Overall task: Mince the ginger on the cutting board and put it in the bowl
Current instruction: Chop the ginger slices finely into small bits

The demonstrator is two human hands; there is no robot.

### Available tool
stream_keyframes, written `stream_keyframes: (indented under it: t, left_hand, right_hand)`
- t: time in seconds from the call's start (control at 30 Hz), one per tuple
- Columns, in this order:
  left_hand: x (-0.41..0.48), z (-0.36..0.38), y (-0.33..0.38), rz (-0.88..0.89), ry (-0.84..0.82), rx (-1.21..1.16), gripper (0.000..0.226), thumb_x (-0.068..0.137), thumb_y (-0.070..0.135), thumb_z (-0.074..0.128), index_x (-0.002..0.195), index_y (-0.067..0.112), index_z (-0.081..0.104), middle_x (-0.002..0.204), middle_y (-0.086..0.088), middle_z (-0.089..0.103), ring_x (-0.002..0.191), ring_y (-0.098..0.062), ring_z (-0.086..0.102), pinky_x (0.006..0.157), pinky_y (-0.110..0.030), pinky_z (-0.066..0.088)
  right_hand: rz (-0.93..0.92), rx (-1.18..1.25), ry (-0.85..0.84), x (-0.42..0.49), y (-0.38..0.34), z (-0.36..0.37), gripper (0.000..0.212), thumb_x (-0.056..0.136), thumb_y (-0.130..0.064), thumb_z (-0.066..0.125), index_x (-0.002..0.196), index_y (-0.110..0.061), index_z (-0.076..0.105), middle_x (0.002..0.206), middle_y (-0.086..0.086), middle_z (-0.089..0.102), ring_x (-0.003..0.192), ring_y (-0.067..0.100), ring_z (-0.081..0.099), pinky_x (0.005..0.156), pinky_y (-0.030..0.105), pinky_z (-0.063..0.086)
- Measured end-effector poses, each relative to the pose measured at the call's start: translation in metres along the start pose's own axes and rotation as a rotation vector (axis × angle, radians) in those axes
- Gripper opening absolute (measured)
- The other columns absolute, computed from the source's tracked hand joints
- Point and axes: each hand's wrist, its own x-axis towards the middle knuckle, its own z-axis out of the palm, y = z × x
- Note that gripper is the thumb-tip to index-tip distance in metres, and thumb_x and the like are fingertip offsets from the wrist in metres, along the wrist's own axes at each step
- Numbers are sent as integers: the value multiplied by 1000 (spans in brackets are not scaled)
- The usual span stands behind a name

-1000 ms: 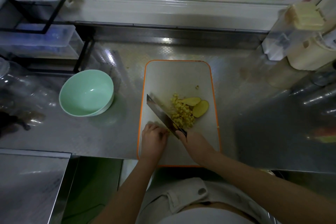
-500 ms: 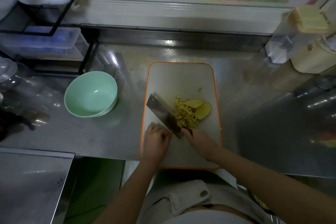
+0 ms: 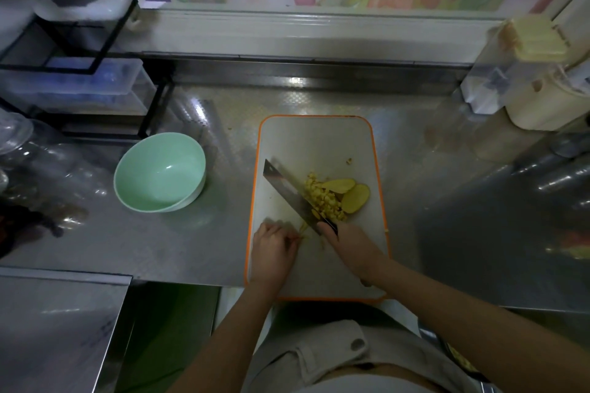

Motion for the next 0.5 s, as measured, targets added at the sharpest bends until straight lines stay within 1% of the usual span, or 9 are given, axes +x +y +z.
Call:
stream_keyframes:
  t: [0.07, 0.17, 0.23, 0.3, 0.33, 0.43, 0.5]
  left_hand:
    - [1, 0, 4, -6, 12, -7, 7, 72, 16, 74, 69, 21, 69, 72, 3, 68, 74, -25, 53, 62, -27, 22]
    - [3, 1, 9, -22, 51, -20, 8, 73, 14, 74, 69, 19, 68, 72, 1, 67, 75, -27, 54, 61, -30, 19]
    - [2, 0, 12, -52, 56, -61, 4, 78, 14, 69, 74, 17, 68, 75, -1, 67, 80, -27, 54, 65, -30, 25]
    - [0, -3, 11, -80, 37, -107, 4, 82, 16, 63, 80, 15, 67, 79, -3, 65, 83, -25, 53, 69, -33, 35]
    - [-1, -4, 10, -85, 34, -117, 4, 82, 17, 62, 81, 14, 65, 81, -4, 64, 84, -24, 52, 70, -33, 36]
    - [-4, -5, 6, -79, 16, -85, 6, 82, 20, 64, 83, 14, 64, 86, -5, 62, 88, -23, 51, 72, -29, 32]
    - [-5, -5, 6, -79, 2, -48, 6, 80, 21, 65, 80, 15, 66, 86, -5, 62, 90, -24, 50, 70, -27, 26]
  right_hand:
    - [-12, 12, 24, -2, 1, 1, 35, 98, -41, 39, 69, -21, 41, 59, -4, 43, 54, 14, 42, 52, 27, 29]
    - [-7, 50, 60, -6, 1, 2, 34, 97, -42, 40, 76, -16, 49, 68, 2, 54, 63, 19, 51, 60, 28, 34]
    - [-10, 53, 62, -9, 0, 3, 34, 97, -41, 41, 82, -13, 53, 77, 7, 60, 70, 21, 55, 62, 28, 36]
    - [-24, 43, 55, -12, 1, 4, 36, 97, -41, 40, 86, -12, 56, 83, 10, 63, 75, 24, 59, 66, 31, 41]
    - [-30, 40, 50, -13, 0, 5, 36, 97, -41, 39, 86, -12, 57, 83, 10, 64, 77, 26, 60, 68, 33, 43]
    - [-35, 42, 52, -17, 0, 9, 37, 97, -42, 39, 85, -12, 57, 82, 13, 64, 77, 28, 61, 68, 35, 43]
    - [-30, 43, 56, -20, -1, 11, 39, 97, -41, 39, 84, -9, 57, 79, 13, 64, 73, 27, 60, 67, 36, 44]
